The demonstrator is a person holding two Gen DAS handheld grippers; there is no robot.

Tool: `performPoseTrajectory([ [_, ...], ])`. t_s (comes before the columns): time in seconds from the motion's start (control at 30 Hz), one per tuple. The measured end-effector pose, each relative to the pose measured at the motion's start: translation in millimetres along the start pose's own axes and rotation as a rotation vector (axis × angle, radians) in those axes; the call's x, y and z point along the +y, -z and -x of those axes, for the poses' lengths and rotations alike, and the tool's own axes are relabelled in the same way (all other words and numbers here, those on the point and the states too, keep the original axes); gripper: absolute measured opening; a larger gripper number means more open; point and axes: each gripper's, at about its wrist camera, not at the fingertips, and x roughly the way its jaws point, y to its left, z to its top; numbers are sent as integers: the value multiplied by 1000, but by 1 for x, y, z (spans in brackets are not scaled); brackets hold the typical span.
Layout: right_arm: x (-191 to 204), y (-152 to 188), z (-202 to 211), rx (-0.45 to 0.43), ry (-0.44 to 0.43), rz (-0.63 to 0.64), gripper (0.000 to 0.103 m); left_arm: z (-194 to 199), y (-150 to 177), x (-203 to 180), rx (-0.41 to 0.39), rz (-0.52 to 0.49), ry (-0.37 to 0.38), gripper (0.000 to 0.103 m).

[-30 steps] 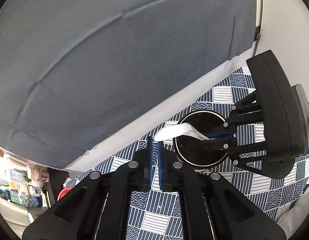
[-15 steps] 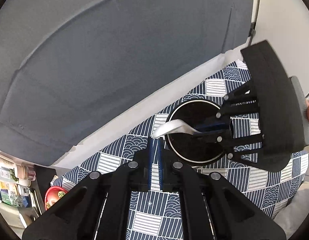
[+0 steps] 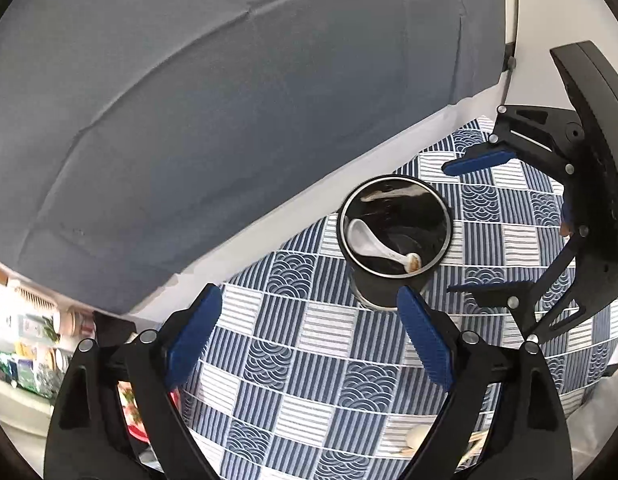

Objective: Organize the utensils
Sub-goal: 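Open the right tool to release the spoon and withdraw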

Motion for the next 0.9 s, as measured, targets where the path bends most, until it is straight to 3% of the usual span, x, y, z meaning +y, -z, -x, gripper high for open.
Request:
performPoseTrajectory([
  [0.1, 7, 2, 10, 3, -32, -6, 86, 7, 6, -4, 1, 13, -13, 90],
  [0.4, 30, 24, 36, 18, -24, 5, 88, 33, 46, -16, 36, 46, -26, 92],
  [0.9, 93, 64, 61, 94, -83, 92, 88, 41, 113, -59, 112, 110, 19, 92],
])
